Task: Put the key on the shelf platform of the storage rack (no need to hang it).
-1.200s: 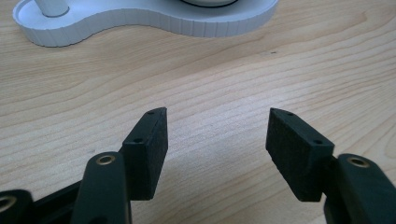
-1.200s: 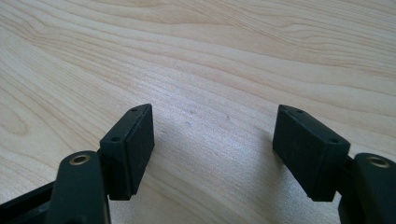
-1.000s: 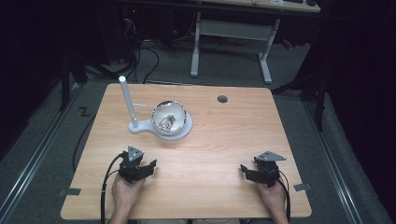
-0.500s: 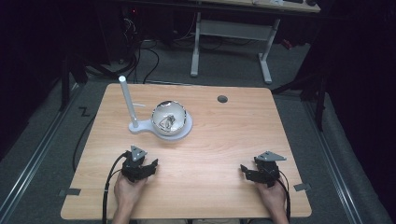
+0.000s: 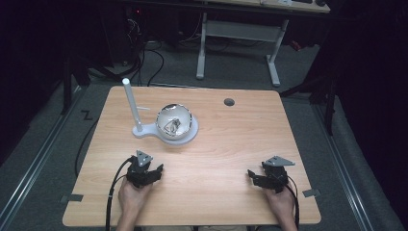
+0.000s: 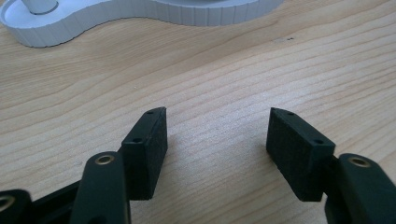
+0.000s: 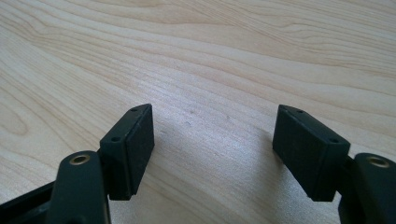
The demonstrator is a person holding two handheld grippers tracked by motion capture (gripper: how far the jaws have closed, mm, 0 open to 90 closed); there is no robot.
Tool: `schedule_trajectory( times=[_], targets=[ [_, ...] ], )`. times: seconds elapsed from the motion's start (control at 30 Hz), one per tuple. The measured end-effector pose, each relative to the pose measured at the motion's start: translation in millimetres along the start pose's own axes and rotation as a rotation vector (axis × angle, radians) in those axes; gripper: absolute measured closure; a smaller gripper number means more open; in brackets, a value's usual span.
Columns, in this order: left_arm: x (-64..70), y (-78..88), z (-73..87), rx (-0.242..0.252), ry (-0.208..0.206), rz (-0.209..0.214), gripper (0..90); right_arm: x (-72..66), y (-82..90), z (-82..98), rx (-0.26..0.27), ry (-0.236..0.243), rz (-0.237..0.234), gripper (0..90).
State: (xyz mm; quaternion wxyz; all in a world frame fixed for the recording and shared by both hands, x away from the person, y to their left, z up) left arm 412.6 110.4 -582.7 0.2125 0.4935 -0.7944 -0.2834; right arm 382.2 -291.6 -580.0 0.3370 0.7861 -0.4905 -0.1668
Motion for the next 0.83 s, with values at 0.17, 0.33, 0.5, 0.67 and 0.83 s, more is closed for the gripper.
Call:
schedule_trajectory(
  times=[0.17,0.33,0.5,0.67,0.83],
  targets=[
    [-1.1,-0.3,0.0,-0.001,0.008,-0.001,37.7,-0.1,0.0,0.0,0.000,-0.001,0.000,29.8],
    [-1.1,-0.3,0.1,-0.001,0.010,-0.001,37.0,-0.1,0.0,0.0,0.000,-0.002,0.000,29.8],
    [-0.8,0.8,1.2,-0.002,0.014,-0.002,36.3,0.2,0.0,0.1,0.000,-0.002,0.002,29.8],
    [-0.6,1.2,1.7,-0.001,0.018,-0.004,36.0,0.2,0.0,0.1,0.000,-0.002,0.002,29.8],
    [-0.8,2.0,2.1,0.000,0.025,0.001,35.8,0.2,0.0,0.0,0.000,-0.003,0.001,29.7]
  ],
)
Point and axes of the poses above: each handheld gripper's, and its own axes: y roughly backward along the jaws, z roughly out of its underside, x roughly to its right, the point moved 7 cm from there along -y, roughly forward along the jaws, and after that the axes turned 4 degrees about y, right-handed, at the moved point
